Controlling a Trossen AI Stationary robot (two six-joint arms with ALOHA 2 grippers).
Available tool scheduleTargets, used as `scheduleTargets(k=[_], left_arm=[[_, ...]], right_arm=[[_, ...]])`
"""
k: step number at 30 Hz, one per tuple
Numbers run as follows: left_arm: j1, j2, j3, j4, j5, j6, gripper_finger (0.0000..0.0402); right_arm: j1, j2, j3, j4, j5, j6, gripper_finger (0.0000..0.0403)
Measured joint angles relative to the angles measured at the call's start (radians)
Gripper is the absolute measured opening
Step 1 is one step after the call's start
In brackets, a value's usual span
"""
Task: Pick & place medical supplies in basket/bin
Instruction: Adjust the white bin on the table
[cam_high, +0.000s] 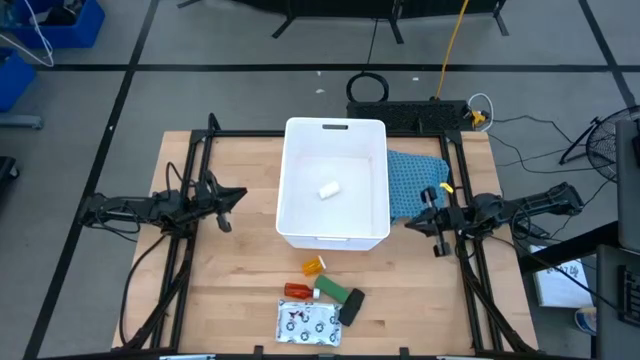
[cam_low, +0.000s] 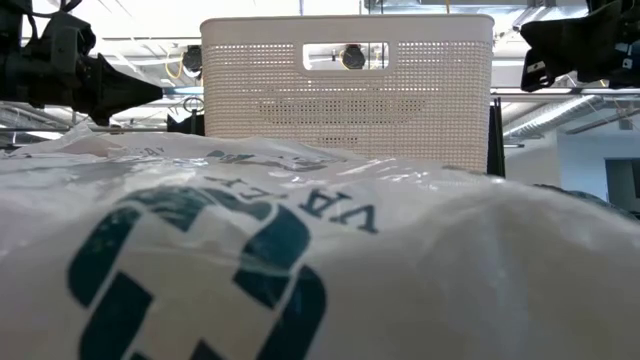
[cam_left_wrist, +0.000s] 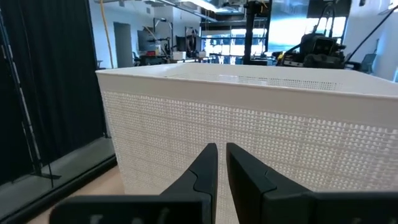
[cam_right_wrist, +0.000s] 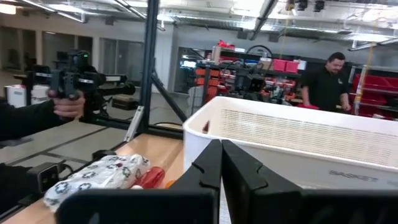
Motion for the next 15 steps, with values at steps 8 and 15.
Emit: scheduleTargets(k=[8,15], left_arm=[[0.0,0.0,0.0,-0.002,0.06,-0.026,0.0035],[0.0,0.0,0.0,-0.003,0.055,-0.011,0.0035]], right_arm=[[0.0,0.0,-0.001,0.001,0.004,0.0,0.0],[0.0,0.0,-0.001,0.002,0.004,0.0,0.0]])
